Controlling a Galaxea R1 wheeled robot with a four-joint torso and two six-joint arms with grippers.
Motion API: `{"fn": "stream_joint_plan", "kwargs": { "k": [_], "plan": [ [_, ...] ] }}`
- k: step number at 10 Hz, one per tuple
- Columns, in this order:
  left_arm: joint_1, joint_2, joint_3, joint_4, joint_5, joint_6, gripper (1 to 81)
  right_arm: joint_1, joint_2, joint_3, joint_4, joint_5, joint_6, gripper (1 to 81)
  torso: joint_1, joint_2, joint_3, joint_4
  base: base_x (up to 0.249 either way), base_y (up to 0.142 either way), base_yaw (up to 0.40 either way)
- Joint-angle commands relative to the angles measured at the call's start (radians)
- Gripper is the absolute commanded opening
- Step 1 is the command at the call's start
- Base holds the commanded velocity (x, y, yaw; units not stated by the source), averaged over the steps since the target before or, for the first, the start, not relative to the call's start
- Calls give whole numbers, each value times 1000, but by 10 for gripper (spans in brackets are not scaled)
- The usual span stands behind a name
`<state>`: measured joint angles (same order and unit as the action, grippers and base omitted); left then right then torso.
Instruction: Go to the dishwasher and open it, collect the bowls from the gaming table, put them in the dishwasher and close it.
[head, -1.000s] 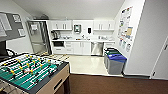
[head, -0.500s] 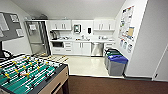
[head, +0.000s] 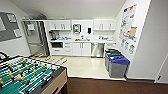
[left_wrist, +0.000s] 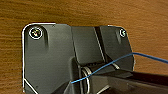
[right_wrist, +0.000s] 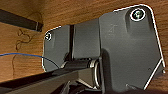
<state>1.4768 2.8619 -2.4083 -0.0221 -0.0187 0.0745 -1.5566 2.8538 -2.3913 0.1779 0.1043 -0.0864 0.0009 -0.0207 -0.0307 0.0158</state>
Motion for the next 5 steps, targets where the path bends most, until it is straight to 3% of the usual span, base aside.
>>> {"fn": "stream_joint_plan", "kwargs": {
  "k": [1,5],
  "plan": [
    [-52,-8,12,-7,54,-2,811,48,-5,11,2,-60,-7,811,0,0,0,0,170,0,0],
    [-52,-8,12,-7,54,-2,811,48,-2,11,2,-60,-7,811,0,0,0,0,170,0,0]
  ]
}}
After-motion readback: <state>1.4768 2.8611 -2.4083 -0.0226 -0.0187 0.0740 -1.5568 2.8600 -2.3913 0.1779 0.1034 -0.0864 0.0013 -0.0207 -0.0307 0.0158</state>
